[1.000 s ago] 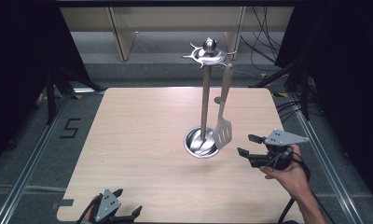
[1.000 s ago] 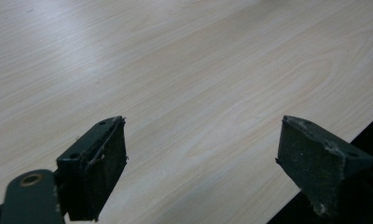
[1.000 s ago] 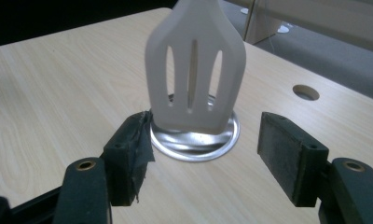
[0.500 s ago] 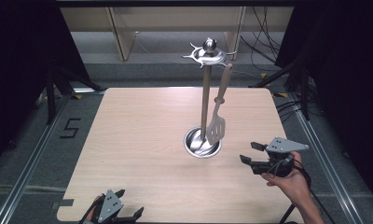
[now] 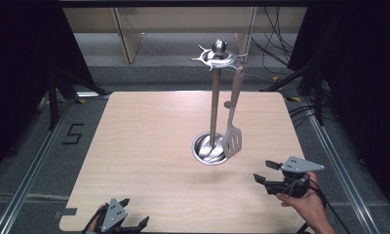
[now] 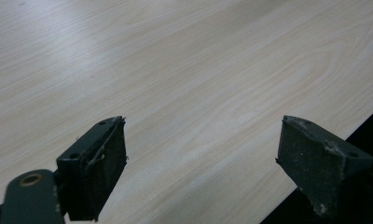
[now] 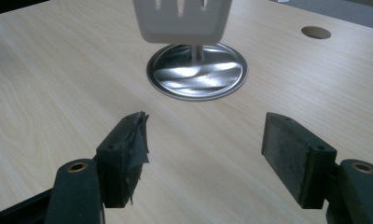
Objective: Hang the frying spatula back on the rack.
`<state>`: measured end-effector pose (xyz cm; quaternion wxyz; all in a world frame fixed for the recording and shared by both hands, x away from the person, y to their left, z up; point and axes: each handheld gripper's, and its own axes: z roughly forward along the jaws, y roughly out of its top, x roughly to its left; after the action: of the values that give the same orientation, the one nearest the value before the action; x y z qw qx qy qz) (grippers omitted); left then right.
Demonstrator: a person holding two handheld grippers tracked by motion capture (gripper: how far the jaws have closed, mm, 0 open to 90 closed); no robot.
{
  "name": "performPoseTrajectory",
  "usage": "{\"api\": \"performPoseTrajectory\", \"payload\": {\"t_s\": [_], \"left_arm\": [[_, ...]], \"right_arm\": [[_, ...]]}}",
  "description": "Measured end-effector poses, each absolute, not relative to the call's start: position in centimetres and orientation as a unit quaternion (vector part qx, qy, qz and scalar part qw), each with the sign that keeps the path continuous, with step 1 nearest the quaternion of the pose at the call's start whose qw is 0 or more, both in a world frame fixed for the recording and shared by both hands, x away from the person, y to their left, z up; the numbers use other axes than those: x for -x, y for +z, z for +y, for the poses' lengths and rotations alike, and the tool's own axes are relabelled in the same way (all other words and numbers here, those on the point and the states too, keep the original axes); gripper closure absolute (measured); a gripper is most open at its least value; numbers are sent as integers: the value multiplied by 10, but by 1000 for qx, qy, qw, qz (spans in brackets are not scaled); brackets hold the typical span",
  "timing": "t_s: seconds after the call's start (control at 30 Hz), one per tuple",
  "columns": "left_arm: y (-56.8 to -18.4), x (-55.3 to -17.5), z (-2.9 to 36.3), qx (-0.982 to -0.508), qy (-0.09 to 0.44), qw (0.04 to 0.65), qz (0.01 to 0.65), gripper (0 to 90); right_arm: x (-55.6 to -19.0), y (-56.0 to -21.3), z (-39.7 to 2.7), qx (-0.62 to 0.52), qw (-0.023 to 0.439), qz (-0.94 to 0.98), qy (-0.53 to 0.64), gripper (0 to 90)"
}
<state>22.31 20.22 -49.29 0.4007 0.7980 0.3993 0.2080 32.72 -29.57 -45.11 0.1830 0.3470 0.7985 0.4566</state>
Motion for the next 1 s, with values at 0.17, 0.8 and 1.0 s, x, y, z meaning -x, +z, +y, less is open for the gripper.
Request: {"api": "performPoseTrajectory", "payload": {"t_s": [0.17,0.8,1.0], "left_arm": [[-493,-225,203,-804,214,398,388,150],[-496,-224,201,-801,203,396,400,150],[-496,-225,201,-805,205,394,393,150]], "right_arm": [[-319,-455,-296,-353,180,796,458,306],[-302,-475,-303,-342,196,819,416,277],[-303,-480,-307,-332,201,827,406,277]]}}
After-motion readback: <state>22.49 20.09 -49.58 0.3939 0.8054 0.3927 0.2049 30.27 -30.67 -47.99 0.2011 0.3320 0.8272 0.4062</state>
